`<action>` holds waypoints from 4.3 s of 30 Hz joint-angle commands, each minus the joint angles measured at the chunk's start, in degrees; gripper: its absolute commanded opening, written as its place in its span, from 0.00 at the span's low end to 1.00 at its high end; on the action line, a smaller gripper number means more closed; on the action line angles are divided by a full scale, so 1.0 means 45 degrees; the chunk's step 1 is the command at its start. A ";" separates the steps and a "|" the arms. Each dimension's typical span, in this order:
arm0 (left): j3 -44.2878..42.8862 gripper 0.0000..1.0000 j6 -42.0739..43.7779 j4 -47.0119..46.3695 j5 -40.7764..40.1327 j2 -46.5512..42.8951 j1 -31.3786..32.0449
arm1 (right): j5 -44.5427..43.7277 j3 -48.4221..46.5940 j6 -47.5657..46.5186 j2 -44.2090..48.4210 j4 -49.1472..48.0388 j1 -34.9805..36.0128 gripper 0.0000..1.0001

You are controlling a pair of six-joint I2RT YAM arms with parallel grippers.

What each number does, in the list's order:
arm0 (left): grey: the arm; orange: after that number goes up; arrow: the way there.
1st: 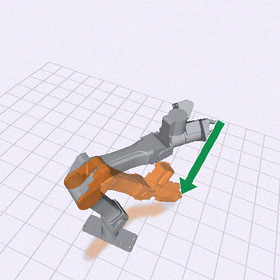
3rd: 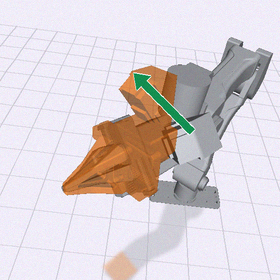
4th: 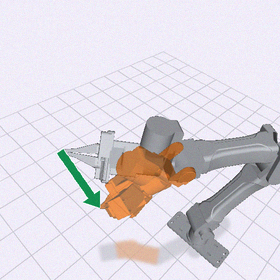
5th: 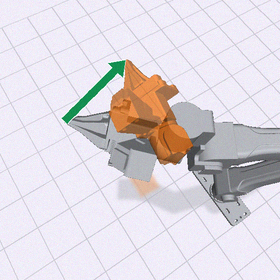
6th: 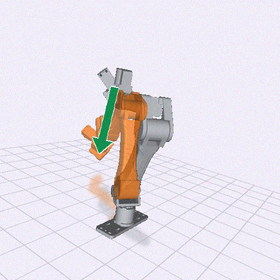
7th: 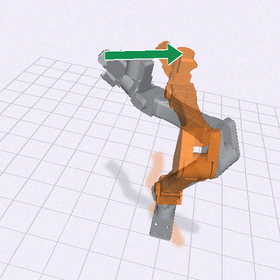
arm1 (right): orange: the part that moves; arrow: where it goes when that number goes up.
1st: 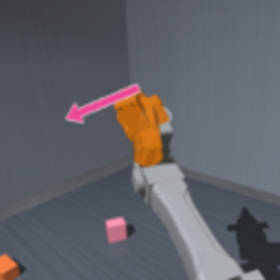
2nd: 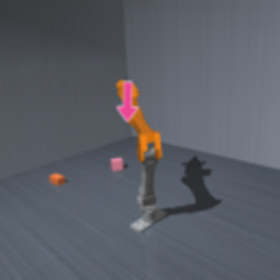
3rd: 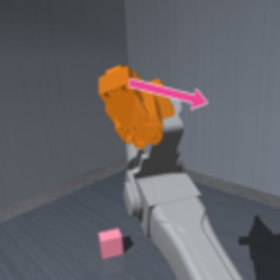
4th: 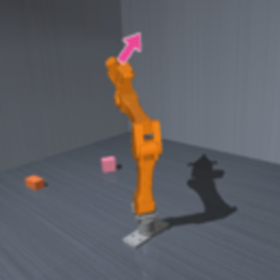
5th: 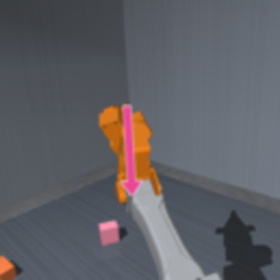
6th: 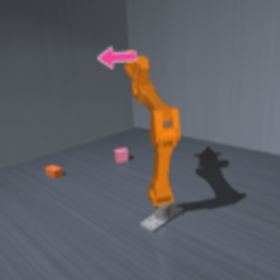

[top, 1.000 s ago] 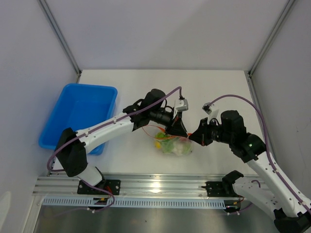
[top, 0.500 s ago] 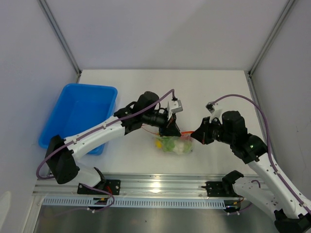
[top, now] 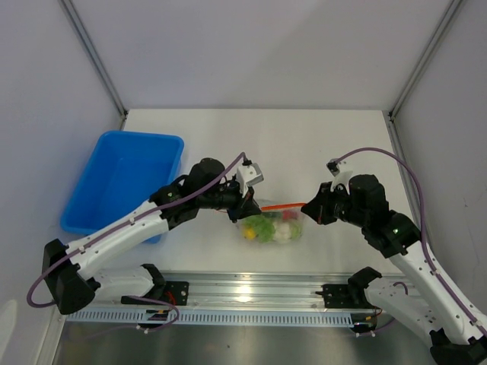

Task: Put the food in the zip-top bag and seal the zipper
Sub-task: Zip the zipper food storage bag at the center of the board, then place the zipper food storage bag at the center of the board, then reset both arms

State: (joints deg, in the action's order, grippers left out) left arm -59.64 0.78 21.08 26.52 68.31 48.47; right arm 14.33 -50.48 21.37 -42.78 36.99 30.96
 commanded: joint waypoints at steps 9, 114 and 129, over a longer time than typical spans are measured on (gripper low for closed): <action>0.1943 0.01 -0.0914 0.1056 -0.4601 -0.3166 -0.0224 | -0.1816 -0.0091 0.0311 0.0289 0.0138 -0.0103 0.00; 0.4463 1.00 -0.5230 0.0747 -0.6539 -0.9635 -0.0419 | -0.6721 -0.6899 0.0487 -0.8791 -0.2053 -0.3015 0.99; 0.5594 0.99 -0.8739 -0.5556 -0.1256 -0.7056 -0.3365 | -0.2579 0.2210 0.2672 0.0129 -0.1893 -0.2017 0.99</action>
State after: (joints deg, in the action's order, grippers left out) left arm -37.15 -30.92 7.46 9.93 36.32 37.52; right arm -2.39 -44.25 29.87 -45.36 25.87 21.80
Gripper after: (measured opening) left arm 0.994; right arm 0.993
